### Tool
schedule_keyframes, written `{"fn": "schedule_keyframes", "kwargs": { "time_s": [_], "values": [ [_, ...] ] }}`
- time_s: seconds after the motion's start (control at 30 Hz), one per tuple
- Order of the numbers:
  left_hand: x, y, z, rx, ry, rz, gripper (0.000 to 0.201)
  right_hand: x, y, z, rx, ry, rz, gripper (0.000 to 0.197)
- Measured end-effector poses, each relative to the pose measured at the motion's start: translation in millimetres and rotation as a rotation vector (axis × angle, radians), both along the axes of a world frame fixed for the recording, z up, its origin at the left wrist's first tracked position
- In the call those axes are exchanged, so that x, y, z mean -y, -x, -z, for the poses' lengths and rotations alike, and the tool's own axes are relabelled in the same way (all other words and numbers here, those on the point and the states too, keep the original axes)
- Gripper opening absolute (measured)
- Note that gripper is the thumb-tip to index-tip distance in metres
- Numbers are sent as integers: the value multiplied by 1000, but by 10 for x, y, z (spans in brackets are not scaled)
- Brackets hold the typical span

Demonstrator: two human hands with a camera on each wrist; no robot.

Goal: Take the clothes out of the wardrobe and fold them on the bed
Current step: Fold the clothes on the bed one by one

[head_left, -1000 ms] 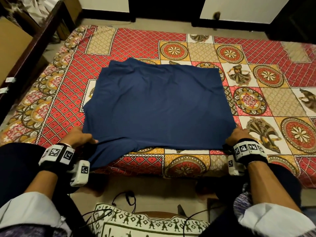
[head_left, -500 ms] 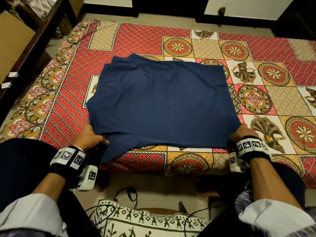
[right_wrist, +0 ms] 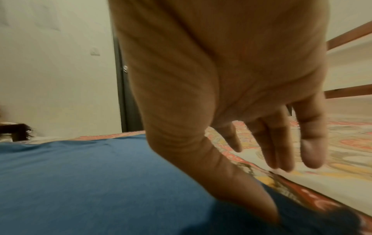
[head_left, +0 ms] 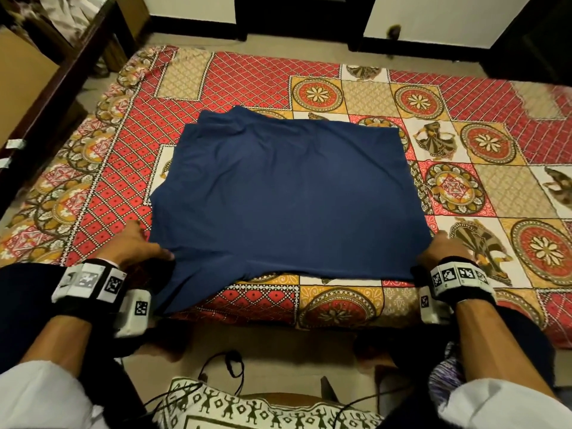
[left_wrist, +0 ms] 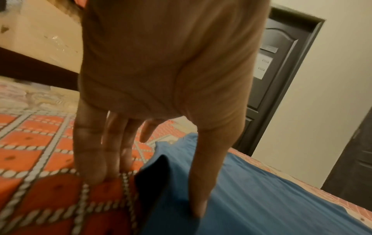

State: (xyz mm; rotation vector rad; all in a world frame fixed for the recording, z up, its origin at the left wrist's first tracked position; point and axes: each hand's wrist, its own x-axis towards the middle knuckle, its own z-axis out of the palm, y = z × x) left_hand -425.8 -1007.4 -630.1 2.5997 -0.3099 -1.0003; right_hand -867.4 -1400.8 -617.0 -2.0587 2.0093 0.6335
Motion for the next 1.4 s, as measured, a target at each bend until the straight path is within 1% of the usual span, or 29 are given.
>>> {"fn": "schedule_keyframes", "kwargs": {
  "time_s": [0.03,0.07,0.13,0.17,0.2,0.23,0.27,0.33,0.37,0.4,0.47,0.5,0.53,0.57,0.63,0.7,0.77,0.83,0.9,0.97,1.03,1.1,1.17,1.2,1.27,1.3,1.37,1.4],
  "values": [
    [58,-69,-23,72,41,44,106,21,-63,10,6,27,-56,75],
    [151,-106,-41,134,124,98,106,56,-133,25,37,66,-130,80],
    [403,-113,-60,229,272,269,91,136,-308,45,118,132,-270,91],
    [558,-126,-40,259,287,383,88,201,-400,64,125,146,-337,98],
    [702,-145,-14,269,265,485,91,277,-478,93,106,137,-418,104],
    [824,-196,33,268,229,551,97,350,-548,100,73,109,-502,107],
    [900,-311,119,265,183,573,101,454,-588,115,49,67,-566,106],
    [956,-576,234,293,81,530,94,660,-599,100,2,-41,-593,98],
    [968,-705,274,328,62,503,87,767,-577,76,-23,-79,-570,93],
    [1002,-804,282,369,47,493,78,880,-558,43,-44,-83,-537,83],
    [1165,-906,237,454,11,480,56,1093,-573,-36,-76,-24,-505,53],
    [1300,-937,216,500,-17,468,48,1208,-621,-58,-87,33,-519,42],
    [1458,-968,187,554,-24,456,44,1311,-683,-84,-74,89,-538,38],
    [1618,-1000,157,606,-10,446,41,1409,-772,-97,-43,129,-557,37],
    [1907,-1097,128,688,73,445,35,1585,-1012,-90,59,145,-573,44],
    [2171,-1236,142,696,138,447,29,1771,-1318,-50,151,118,-552,53],
    [2451,-1405,181,652,200,423,27,1983,-1613,19,187,137,-567,54],
    [2728,-1565,242,612,254,378,33,2179,-1840,100,191,178,-612,55],
    [2974,-1716,317,573,261,332,45,2363,-2020,174,187,194,-657,54],
    [3184,-1816,391,533,217,298,55,2516,-2144,237,174,193,-696,56],
    [3372,-1880,422,486,111,310,59,2650,-2215,311,161,185,-712,57],
    [3524,-1888,405,369,44,323,50,2711,-2256,359,154,178,-708,48],
    [3635,-1902,393,295,42,297,34,2730,-2275,389,148,196,-701,37],
    [3683,-1912,394,319,65,276,28,2760,-2282,413,152,213,-696,36],
    [3753,-1924,375,430,155,241,18,2792,-2292,437,167,245,-669,37],
    [3789,-1911,350,450,196,221,14,2803,-2296,449,177,261,-649,36],
    [3917,-1892,346,428,244,174,7,2845,-2277,460,211,300,-587,34],
    [3971,-1904,357,432,259,157,8,2865,-2275,472,219,312,-560,32]
  ]
}}
